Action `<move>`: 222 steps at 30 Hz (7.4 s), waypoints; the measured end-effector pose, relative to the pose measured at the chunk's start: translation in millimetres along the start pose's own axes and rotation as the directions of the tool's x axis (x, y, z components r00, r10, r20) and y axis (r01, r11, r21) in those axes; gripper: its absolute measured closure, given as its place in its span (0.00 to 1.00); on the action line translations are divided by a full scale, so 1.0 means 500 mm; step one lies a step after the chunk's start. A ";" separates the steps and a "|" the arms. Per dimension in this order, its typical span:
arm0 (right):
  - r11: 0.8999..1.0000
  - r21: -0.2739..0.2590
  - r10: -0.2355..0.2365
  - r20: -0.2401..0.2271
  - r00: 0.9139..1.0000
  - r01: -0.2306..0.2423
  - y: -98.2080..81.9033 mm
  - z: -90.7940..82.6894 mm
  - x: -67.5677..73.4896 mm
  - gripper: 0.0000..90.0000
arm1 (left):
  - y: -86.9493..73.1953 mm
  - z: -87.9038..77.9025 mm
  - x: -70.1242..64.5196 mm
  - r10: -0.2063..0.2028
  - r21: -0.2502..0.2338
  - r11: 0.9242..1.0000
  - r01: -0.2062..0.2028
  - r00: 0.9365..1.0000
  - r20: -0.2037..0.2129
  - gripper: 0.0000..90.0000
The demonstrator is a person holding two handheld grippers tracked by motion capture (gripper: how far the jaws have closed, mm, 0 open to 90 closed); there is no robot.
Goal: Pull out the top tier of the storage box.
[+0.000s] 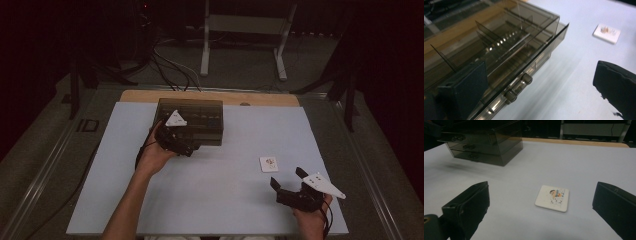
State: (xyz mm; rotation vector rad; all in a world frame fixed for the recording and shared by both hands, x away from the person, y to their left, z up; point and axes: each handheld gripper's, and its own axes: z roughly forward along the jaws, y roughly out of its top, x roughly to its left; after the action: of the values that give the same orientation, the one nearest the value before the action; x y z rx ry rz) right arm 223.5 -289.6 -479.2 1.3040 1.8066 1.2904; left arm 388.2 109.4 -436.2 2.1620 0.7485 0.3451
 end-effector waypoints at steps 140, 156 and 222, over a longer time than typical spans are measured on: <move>1.000 0.020 -0.008 -0.018 1.000 0.009 -0.001 0.006 0.003 0.02 | -0.006 -0.002 -0.072 0.131 0.260 0.959 -0.111 0.990 -0.060 0.70; 1.000 0.017 -0.005 -0.018 1.000 0.005 -0.001 0.004 0.002 0.02 | -0.024 -0.040 -0.054 0.039 0.092 0.995 -0.033 0.997 -0.066 0.39; 1.000 0.018 -0.004 0.001 1.000 0.004 -0.001 0.006 0.000 0.02 | -0.314 -0.248 -0.021 -0.337 -0.370 0.905 0.209 0.883 -0.326 0.01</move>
State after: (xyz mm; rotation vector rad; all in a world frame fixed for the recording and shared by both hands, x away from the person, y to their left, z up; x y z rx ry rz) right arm 225.8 -288.4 -480.7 1.3096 1.8238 1.2735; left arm 259.2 256.6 -477.6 1.6612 1.1224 0.7025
